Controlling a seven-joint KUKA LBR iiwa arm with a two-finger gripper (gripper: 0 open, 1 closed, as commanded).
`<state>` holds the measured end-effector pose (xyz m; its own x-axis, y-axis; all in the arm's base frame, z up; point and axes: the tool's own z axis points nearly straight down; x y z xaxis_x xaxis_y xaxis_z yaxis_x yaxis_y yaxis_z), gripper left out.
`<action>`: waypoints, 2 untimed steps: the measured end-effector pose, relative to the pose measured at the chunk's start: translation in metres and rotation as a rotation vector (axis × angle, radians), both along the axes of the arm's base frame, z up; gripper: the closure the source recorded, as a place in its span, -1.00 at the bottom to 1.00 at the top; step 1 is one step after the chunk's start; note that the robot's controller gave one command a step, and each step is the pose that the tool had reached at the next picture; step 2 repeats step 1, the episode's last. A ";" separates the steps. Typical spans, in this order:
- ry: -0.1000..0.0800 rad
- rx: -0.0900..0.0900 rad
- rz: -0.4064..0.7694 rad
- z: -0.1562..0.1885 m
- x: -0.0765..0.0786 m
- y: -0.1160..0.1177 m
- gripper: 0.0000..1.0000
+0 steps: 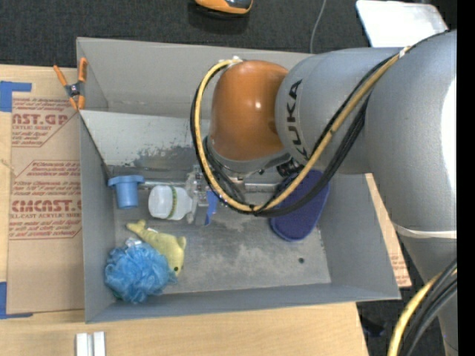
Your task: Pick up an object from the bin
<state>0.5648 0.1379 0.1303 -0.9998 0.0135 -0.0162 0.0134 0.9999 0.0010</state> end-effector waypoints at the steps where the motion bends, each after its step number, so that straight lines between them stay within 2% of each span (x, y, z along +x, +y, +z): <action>1: 0.000 0.002 -0.003 0.081 0.001 0.007 1.00; 2: 0.000 0.002 -0.003 0.081 0.001 0.007 1.00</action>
Offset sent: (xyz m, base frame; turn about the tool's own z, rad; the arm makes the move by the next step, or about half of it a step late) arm 0.0080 0.0010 0.1710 -0.0039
